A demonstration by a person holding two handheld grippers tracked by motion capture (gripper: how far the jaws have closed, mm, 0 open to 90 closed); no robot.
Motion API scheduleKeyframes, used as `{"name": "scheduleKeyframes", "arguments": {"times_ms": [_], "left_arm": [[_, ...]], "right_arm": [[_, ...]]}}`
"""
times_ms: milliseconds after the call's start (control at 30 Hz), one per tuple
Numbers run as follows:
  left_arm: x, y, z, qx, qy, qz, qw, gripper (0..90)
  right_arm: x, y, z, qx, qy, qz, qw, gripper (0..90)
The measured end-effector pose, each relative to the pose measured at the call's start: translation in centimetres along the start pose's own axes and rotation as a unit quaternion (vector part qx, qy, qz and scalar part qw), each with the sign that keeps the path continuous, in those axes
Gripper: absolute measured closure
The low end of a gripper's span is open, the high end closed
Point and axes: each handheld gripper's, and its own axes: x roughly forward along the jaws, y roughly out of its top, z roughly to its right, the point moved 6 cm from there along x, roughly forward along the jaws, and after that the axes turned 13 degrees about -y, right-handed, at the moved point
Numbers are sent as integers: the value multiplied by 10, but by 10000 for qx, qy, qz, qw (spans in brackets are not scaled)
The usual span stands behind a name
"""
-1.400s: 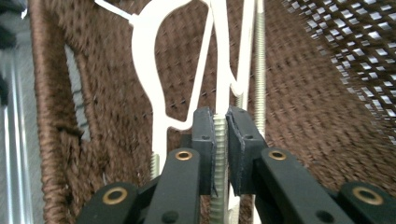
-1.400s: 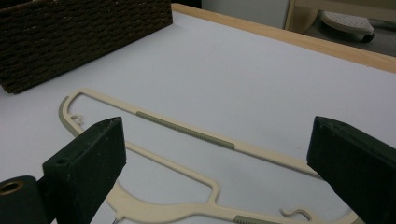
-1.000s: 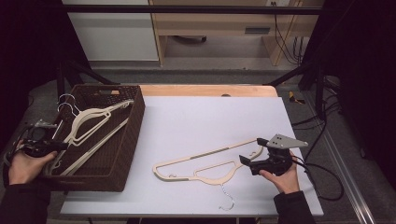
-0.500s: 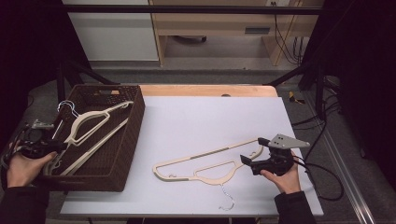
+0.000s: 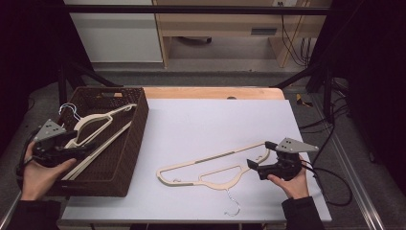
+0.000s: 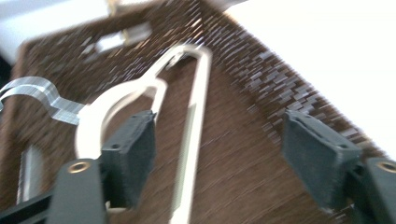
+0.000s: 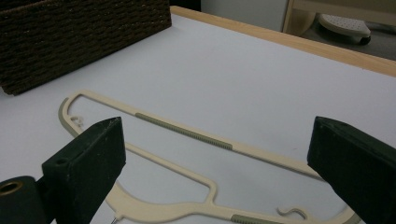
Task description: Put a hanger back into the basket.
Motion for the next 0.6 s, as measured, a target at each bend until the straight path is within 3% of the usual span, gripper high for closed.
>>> {"name": "scheduleKeyframes", "arguments": {"times_ms": [200, 333, 600], "left_arm": [[16, 17, 40, 303, -478, 248, 9981, 167], [27, 24, 65, 356, -780, 454, 9953, 124], [49, 28, 109, 668, -1228, 479, 9890, 104]], "right_arm": [[0, 0, -1, 0, 25, -3, 10000, 44], [0, 0, -1, 0, 28, 0, 10000, 45], [-1, 0, -1, 11, 12, 5, 10000, 43]]}}
